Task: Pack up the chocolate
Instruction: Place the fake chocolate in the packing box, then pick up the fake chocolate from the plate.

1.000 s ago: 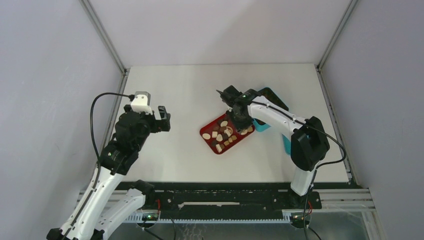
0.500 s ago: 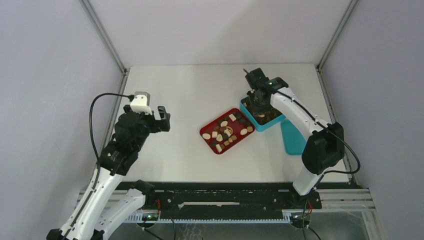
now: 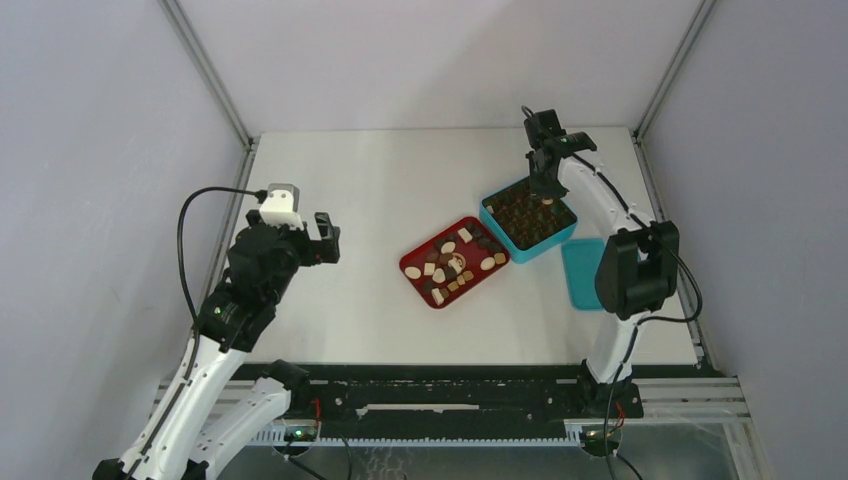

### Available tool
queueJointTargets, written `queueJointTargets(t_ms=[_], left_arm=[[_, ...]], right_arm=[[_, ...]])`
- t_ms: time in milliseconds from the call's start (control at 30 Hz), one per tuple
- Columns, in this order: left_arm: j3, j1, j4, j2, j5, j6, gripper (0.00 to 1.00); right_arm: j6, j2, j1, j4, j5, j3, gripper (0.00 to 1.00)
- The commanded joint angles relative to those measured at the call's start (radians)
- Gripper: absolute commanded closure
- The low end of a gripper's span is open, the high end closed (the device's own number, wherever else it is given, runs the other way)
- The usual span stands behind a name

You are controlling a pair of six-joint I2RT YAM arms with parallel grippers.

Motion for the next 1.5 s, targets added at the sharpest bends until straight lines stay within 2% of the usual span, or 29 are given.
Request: queueJointTargets(t_ms=[0,233,600,833,1100,1467], left_arm=[[-0.015,0.008,0.021,-0.005,-0.004,0.001,0.0],[-0.017,0.009,0.021,0.003,-0.006,0.002,0.0],[-0.017,0.008,0.021,0.001,-0.001,0.004,0.0],[-0.017,0.009,0.021,-0.003,0.002,0.003,0.0],[-0.017,0.009,0.021,-0.007,0.003,0.002,0.0],[-0.014,0.008,0.021,-0.012,0.008,-0.005,0.0]], right_arm=[[-0.014,0.053,-0.026,0.055,0.031,0.082,1.0],[-0.016,0.163,-0.057,0.072,0.011,0.149,0.97],[-0.001,0.204,-0.065,0.075,0.014,0.138,0.68],[-0.005,0.171,-0.066,0.078,0.023,0.121,0.58],[-0.001,0.115,-0.064,0.069,-0.006,0.083,0.58],[-0.004,-0.114,0.033,0.086,-0.088,-0.128,0.6]])
